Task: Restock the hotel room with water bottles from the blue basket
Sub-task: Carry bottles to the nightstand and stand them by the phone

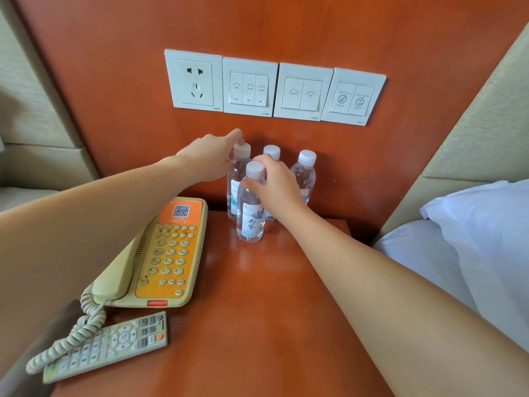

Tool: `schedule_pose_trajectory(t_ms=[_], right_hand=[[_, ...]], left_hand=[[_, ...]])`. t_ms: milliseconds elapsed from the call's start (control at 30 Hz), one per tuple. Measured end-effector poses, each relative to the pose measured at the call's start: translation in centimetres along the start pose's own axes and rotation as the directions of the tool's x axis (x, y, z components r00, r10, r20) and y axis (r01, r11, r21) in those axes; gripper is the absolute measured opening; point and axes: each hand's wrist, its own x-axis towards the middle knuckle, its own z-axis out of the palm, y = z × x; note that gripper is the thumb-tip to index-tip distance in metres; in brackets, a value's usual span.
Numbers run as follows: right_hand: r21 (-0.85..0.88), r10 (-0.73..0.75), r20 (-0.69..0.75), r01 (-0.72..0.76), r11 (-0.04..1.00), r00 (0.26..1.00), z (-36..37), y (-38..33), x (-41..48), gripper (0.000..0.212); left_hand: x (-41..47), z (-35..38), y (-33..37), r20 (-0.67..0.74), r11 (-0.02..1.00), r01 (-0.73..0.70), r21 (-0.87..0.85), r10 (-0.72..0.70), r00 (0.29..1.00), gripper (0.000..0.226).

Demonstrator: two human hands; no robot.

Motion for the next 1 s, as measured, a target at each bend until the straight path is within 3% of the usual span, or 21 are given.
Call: schedule_pose_trajectory(t_ms=[167,500,1000], right_hand=[[-0.002,-0.010,-0.010,0.010,1.000,1.000,0.5,-0.5,0.5,0.030],[0.027,-0.058,0.116,0.055,0.998,0.992,0.8,-0.9,0.3,0.037],[0.061,-0.068,0.050,0.065,0.996,0.996,1.3,-1.4,0.3,0.035]], left_hand=[[0.1,0.0,-0.3,0.015,0.999,-0.006,-0.044,0.007,1.000,0.046],[0.2,0.1,-0.1,0.020,1.000,0.010,-0.016,-0.009,1.000,0.050],[0.1,-0.1,0.1,0.076,1.000,0.030,0.000,-0.030,0.997,0.060]])
